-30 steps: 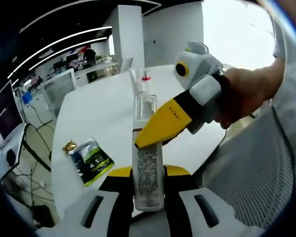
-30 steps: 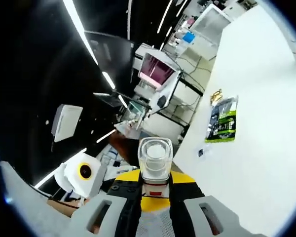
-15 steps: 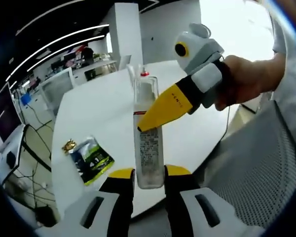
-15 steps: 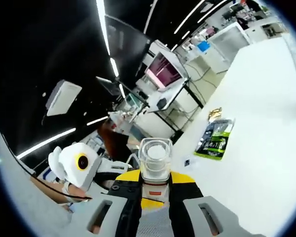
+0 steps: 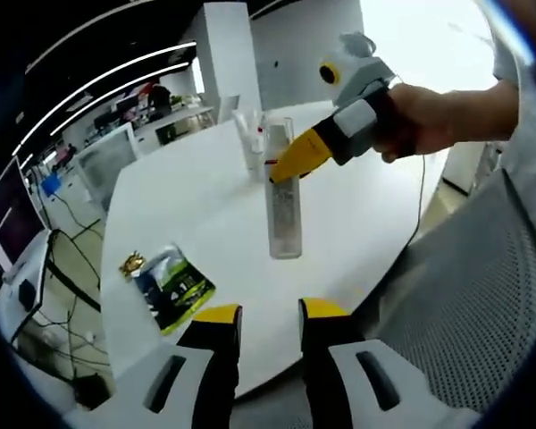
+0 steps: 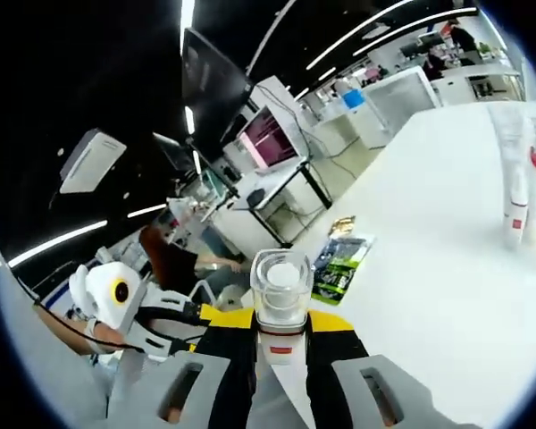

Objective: Arrange the skincare products in the storage area until every visible bottle or jar stands upright without overlapping.

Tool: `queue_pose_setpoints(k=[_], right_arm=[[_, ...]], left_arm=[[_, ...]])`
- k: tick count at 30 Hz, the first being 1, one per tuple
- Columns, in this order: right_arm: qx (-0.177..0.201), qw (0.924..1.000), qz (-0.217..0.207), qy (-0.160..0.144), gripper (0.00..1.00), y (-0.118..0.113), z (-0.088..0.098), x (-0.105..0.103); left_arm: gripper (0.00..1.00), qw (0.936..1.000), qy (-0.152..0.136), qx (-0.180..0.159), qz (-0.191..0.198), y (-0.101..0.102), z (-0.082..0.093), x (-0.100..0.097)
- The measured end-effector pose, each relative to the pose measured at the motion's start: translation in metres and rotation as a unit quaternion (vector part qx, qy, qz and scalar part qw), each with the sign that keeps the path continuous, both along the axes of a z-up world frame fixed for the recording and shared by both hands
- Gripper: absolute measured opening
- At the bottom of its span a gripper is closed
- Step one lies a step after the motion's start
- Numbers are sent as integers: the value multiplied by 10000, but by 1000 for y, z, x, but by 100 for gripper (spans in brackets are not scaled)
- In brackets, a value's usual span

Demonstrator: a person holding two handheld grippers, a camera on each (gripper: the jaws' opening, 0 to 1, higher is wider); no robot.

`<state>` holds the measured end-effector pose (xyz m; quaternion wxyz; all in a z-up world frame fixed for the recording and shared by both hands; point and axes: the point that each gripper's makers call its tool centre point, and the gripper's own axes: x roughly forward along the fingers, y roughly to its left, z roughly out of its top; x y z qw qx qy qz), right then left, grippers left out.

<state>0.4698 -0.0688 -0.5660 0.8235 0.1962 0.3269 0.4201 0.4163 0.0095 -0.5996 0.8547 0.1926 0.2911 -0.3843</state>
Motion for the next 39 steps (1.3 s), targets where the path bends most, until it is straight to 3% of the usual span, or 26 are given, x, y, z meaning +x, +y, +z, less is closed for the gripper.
queue_pose_setpoints(k=[19, 39], right_arm=[[-914, 9948, -324, -324, 13, -54, -23, 32], [-1463, 9860, -624, -510, 13, -96, -37, 61]], left_arm=[[14, 9993, -123, 228, -254, -1, -1, -3], [11, 9981, -131, 451, -402, -1, -6, -6]])
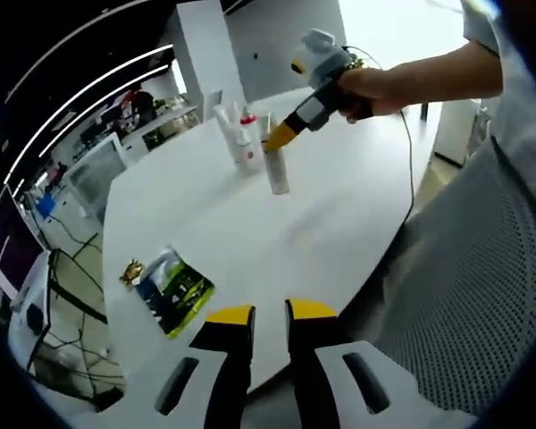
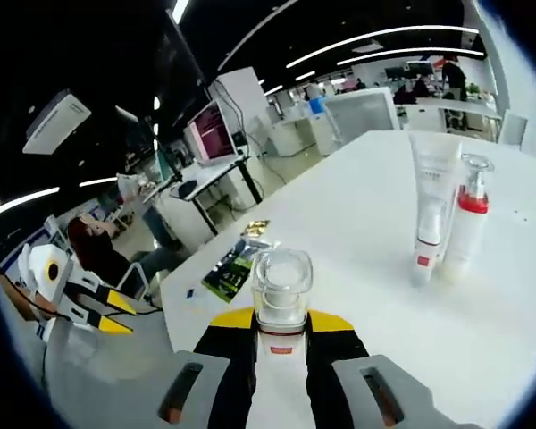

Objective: Arrange the skincare products in the storage area until every visible bottle or jar stands upright without overlapping.

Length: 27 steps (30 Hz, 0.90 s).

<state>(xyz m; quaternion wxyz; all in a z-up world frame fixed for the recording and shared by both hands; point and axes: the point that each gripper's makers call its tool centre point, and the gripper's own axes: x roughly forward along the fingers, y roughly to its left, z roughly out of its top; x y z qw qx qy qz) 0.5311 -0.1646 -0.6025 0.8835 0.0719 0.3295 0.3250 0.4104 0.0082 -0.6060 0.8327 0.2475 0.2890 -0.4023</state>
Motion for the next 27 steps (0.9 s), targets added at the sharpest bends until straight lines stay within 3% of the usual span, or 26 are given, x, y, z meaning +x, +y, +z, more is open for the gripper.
queue_pose_setpoints(k=[10, 13, 27], right_arm=[[-292, 9994, -90, -149, 13, -17, -5, 18], [-547, 9982, -72, -253, 13, -26, -10, 21], [-920, 9947, -368, -271, 13, -57, -22, 34]], left_arm=[[10, 10000, -25, 37, 11, 1, 0, 1], [8, 9999, -36, 72, 80, 5, -1, 2], [8, 9999, -36, 44, 103, 6, 0, 3]])
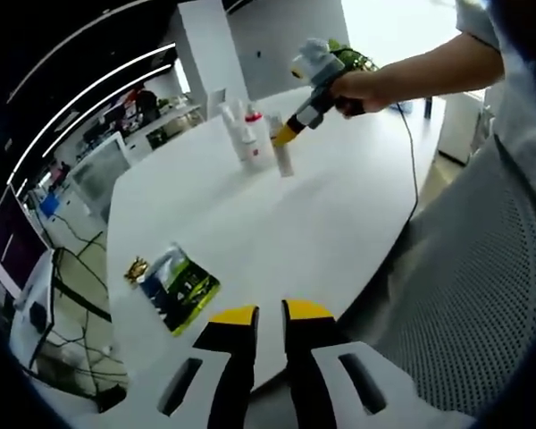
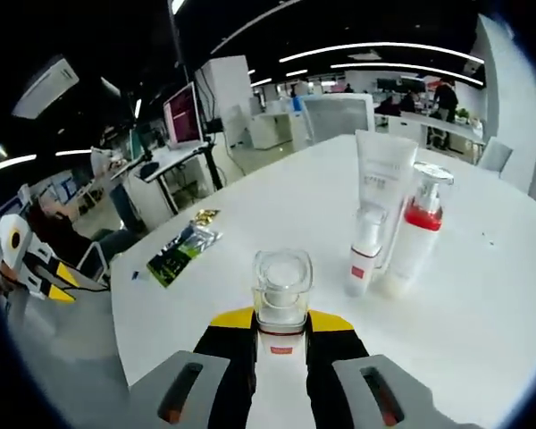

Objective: Arrange the skincare products in the storage area until every visible bottle or jar stands upright without overlapping.

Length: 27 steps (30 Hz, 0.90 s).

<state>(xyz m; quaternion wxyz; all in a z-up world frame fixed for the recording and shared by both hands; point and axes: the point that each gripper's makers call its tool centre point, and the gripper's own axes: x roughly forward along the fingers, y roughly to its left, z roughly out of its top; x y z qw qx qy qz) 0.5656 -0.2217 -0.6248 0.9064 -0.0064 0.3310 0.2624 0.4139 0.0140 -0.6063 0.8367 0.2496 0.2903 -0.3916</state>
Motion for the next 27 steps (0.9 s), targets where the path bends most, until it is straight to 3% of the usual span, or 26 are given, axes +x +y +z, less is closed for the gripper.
queue_pose_setpoints(k=[15, 27], right_arm=[[-334, 9991, -249, -17, 13, -26, -14, 15], [-343, 9978, -573, -5, 14, -45, -19, 30]], left_arm=[[8, 10000, 20, 13, 28, 2, -1, 1], [8, 10000, 27, 57, 10, 2, -3, 1]])
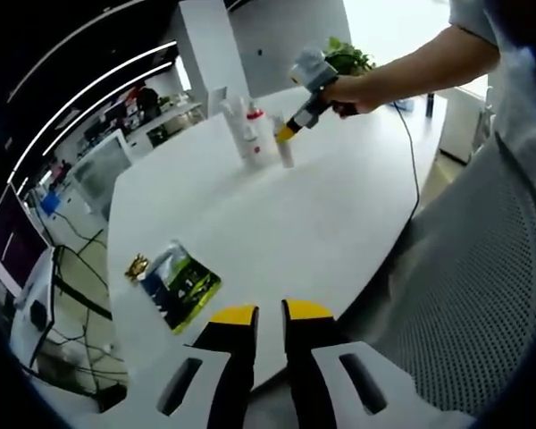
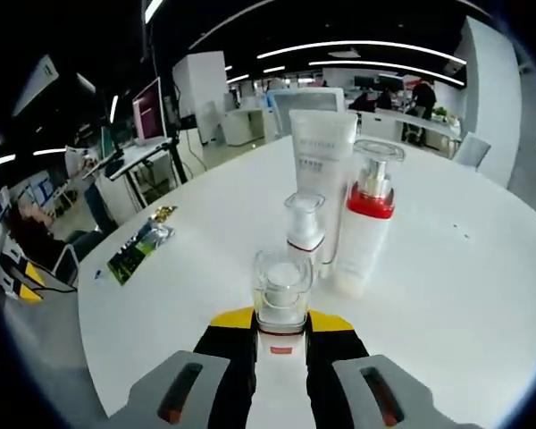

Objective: Arrange the skincare products in the storage area until every visible bottle or jar stands upright without overlapping.

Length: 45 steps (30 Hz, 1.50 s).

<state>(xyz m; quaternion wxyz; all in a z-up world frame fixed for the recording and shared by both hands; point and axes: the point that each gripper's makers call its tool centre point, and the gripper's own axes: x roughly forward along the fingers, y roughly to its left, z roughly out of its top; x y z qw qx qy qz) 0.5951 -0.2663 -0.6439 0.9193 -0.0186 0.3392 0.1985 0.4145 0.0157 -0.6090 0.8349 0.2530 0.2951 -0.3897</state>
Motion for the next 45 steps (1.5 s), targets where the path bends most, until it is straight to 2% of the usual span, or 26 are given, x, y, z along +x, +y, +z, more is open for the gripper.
queue_pose_setpoints(k=[7, 14, 23, 33, 38, 45], right_arm=[[32, 9998, -209, -39, 14, -7, -3, 7], [-98, 9987, -458, -180, 14, -18, -6, 17], [-235, 9982, -510, -226, 14, -22, -9, 27], [-372, 9965, -603, -449, 14, -19, -7, 36], [-338, 9940, -887, -542, 14, -22, -6, 40], [-158, 9862, -1523, -637, 14, -33, -7, 49]], left_arm=[[8, 10000, 42, 33, -23, 0, -2, -1], [8, 10000, 61, 39, -15, 0, -3, -1], [8, 10000, 82, 49, -8, 0, -3, -2], [8, 9999, 83, 53, 23, 2, -4, -1], [8, 9999, 87, 70, 26, 2, -4, -1], [7, 9999, 96, 77, 39, 3, -4, -1]])
